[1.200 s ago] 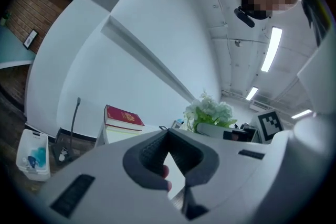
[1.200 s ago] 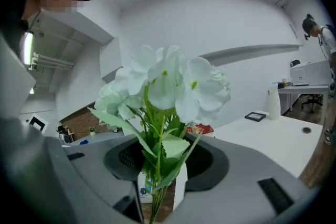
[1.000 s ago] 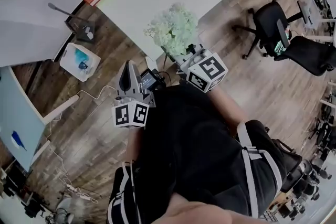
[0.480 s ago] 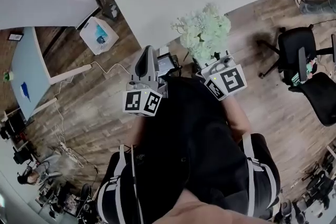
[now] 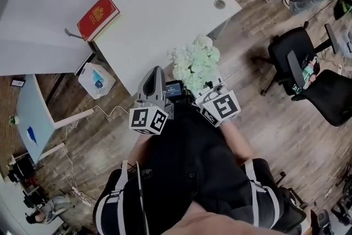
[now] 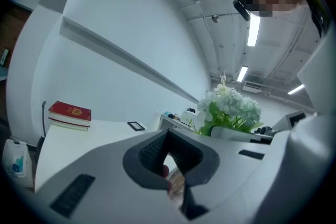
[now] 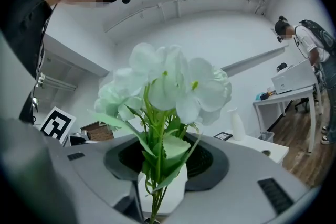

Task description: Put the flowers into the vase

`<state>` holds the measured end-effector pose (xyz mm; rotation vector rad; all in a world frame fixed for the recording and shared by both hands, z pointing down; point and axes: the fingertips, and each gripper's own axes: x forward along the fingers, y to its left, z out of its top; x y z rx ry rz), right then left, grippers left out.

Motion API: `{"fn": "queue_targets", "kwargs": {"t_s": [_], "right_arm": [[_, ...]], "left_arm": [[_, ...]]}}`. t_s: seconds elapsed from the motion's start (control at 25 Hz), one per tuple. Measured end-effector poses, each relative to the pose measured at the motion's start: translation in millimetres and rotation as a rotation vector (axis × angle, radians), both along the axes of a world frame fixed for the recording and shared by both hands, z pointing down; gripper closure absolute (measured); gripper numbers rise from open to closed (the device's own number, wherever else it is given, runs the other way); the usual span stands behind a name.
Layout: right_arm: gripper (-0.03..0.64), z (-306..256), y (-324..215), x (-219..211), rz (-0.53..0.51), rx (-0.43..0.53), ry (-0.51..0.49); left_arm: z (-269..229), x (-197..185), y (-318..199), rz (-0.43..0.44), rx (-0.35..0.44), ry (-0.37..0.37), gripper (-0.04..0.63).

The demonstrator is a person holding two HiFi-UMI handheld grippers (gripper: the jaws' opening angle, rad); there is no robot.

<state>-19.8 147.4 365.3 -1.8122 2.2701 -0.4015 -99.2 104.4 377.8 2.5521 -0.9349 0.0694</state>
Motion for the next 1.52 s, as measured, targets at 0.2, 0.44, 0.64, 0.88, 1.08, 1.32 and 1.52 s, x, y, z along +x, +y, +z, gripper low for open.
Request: {"fn": "queue_targets", "kwargs": {"t_s": [0.2,0.44,0.64,0.88,1.08,1.32,1.52], "right_arm": [[0.416,8.8,-4.7,19.8,0.032,-0.033,-0.012],[0.416,18.6,-27.5,41.6,0.054,-0.058,-0.011],[0.416,19.3,-57.6,63.6,0.068,-0.067,-0.008],[0.416,15.5,-123.8,68.6,0.017,-0.098,0.035],[0.416,14.0,-160.6,70.7,-0.002,-0.133,0.057],[0.416,23.8,-182.4,73.8,-0.015,-0.193,0.039],[0.416,26.8,-200.6,80.7,-0.054,-0.209,0.021]], "left_arm": [[6.6,13.1,-2.1,0.019,-0.013,-0.021,0.549],[19.3,34.0,-17.5,0.054,-0.012,-0.037,0.549],[25.2,51.3,-50.4,0.034,-0.033,0.009,0.549],[26.2,44.2,-113.9,-0.041,-0.068,0.097,0.549],[35.3,41.2,-147.0,-0.074,-0.11,0.144,0.549],[49.6,39.1,-166.9,-0.096,-0.159,0.167,0.549],[52.4,42.6,-181.4,-0.146,-0.17,0.179,0.549]]}}
